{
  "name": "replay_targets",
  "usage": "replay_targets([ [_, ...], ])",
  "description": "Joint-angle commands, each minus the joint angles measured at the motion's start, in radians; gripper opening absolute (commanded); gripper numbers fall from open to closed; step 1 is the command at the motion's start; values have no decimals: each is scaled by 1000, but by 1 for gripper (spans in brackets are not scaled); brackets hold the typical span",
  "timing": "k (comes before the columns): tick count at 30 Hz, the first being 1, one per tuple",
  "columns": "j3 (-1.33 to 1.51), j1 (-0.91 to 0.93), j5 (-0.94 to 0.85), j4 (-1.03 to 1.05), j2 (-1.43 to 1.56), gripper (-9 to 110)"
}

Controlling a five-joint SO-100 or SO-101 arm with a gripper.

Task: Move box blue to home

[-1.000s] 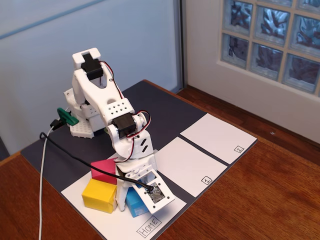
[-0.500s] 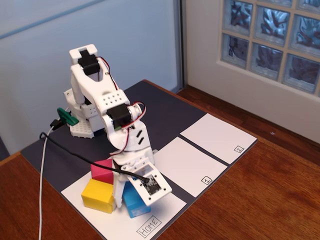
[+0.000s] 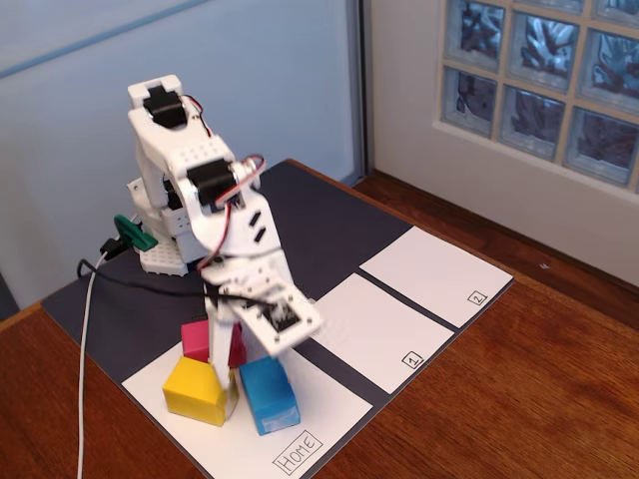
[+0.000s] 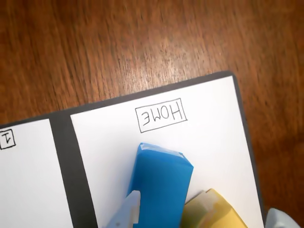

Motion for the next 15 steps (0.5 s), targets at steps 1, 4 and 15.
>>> replay_targets([
  [1,-8,-6,3,25,106,31],
  [4,-2,-23,15,61,150,29],
  [15,202,-115,-15,63,405,8],
])
